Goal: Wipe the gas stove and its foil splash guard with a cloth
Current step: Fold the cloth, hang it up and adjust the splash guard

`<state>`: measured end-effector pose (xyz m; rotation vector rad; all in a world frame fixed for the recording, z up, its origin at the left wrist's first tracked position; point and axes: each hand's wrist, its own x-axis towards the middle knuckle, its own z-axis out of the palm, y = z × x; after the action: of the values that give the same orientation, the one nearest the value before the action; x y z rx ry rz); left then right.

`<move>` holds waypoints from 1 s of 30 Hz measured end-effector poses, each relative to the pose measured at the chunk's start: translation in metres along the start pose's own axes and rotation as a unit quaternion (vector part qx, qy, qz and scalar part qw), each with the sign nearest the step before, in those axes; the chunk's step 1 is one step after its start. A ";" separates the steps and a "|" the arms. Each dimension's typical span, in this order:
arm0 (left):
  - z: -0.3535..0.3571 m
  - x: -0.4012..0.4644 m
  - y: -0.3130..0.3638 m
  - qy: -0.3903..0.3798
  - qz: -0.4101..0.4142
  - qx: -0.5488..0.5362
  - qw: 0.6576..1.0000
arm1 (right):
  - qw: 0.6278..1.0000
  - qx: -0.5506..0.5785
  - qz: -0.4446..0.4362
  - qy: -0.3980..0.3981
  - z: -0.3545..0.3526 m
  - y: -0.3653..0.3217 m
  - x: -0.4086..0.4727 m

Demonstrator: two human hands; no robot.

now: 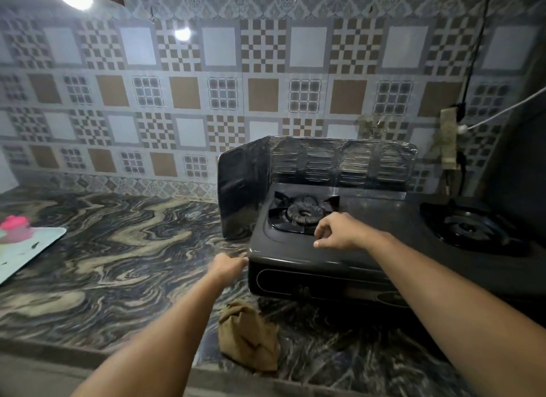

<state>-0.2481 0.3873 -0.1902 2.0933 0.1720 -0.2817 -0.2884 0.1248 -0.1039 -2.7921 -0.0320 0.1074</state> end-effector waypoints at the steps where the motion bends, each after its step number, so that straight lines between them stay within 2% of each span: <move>1: 0.003 -0.001 -0.012 -0.008 -0.008 0.022 1.000 | 1.000 0.003 0.002 -0.006 0.009 -0.001 -0.006; 4: 0.012 -0.008 -0.038 -0.033 -0.023 0.111 0.993 | 0.999 0.016 0.012 -0.035 0.032 -0.004 -0.019; 7: 0.022 -0.010 -0.062 -0.067 -0.020 0.154 0.986 | 0.997 0.039 0.008 -0.060 0.053 -0.008 -0.025; 13: 0.038 -0.027 -0.095 -0.019 0.036 0.249 0.968 | 0.991 0.031 -0.015 -0.126 0.137 -0.020 -0.040; 17: 0.033 -0.022 -0.096 -0.019 -0.003 0.181 0.983 | 0.989 0.030 -0.021 -0.143 0.179 -0.030 -0.043; 22: 0.011 -0.021 -0.080 -0.065 -0.022 -0.003 0.998 | 0.987 0.098 -0.005 -0.125 0.197 -0.042 -0.036; 25: -0.004 -0.024 -0.065 -0.098 0.001 -0.035 0.995 | 0.986 0.134 0.005 -0.098 0.193 -0.050 -0.027; 30: -0.032 -0.027 -0.048 -0.087 0.023 -0.052 0.995 | 0.986 0.158 -0.012 -0.055 0.161 -0.069 -0.021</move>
<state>-0.2809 0.4395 -0.2071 1.9566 0.0340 -0.4173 -0.3225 0.2431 -0.2295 -2.4661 -0.0703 0.2389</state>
